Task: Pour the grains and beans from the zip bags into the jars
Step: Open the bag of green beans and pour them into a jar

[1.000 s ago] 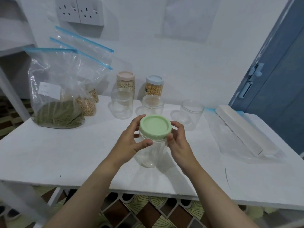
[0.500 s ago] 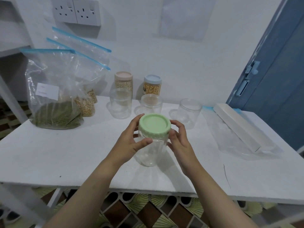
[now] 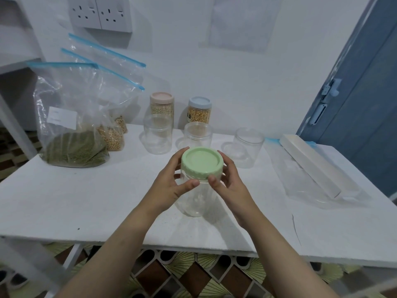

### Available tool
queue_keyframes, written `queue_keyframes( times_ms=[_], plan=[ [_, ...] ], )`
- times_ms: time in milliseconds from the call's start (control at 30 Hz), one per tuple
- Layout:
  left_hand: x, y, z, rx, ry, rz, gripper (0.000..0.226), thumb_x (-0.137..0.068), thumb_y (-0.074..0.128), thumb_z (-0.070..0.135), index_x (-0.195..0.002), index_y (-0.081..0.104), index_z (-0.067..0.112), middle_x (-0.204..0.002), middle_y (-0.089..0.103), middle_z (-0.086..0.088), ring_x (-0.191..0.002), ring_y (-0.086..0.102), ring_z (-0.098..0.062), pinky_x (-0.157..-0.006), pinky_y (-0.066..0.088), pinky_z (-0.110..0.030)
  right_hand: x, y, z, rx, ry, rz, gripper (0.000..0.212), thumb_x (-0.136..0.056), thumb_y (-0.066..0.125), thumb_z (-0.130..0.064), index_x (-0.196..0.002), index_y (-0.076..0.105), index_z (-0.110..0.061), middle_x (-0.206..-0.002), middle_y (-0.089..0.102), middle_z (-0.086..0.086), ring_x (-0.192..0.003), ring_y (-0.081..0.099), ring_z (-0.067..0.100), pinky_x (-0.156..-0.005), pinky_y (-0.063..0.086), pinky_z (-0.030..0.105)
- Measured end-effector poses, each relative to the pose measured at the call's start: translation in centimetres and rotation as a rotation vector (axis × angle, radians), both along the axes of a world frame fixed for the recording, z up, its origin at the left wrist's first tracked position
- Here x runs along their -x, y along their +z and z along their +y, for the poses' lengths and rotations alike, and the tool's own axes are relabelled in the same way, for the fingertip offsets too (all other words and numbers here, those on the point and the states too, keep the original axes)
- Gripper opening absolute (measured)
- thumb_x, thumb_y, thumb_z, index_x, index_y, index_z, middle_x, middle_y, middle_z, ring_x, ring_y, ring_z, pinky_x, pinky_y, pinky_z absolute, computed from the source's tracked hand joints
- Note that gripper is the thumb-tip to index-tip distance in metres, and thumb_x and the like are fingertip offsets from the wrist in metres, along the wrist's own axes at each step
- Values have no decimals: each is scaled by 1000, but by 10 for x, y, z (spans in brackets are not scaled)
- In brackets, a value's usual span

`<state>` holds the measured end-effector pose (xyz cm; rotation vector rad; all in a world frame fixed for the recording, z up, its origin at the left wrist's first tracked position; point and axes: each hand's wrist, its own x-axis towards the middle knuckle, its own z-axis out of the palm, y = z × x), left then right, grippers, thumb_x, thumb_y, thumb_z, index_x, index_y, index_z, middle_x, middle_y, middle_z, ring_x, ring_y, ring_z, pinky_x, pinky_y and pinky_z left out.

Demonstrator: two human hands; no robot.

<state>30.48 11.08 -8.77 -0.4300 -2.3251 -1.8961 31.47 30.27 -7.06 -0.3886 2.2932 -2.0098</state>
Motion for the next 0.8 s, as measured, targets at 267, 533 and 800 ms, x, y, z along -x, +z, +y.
queue_keyframes(
  times_ms=[267,533,800],
  plan=[
    [0,0,1,-12,0,-7,98,-61,75,76,-144,36,42,-138,50,21,-132,45,-5,-109,43,-37,4,-1,11,63,-13,-64,48,-84,59,-67,-126,48,-48,-126,65,-9,-124,57,13,-110,42,52],
    [0,0,1,-25,-2,-18,98,-59,76,76,-143,36,46,-138,50,20,-131,46,-6,-107,45,-36,5,12,5,-77,-6,9,72,-73,73,-58,-134,39,-43,-127,58,-16,-112,59,-2,-88,50,18],
    [3,1,0,-36,-8,-26,91,-57,81,72,-136,38,57,-135,52,21,-130,48,-7,-110,44,-44,4,13,14,-60,0,12,44,-86,54,-56,-127,44,-47,-123,66,-9,-101,62,-6,-88,46,18]
  ],
)
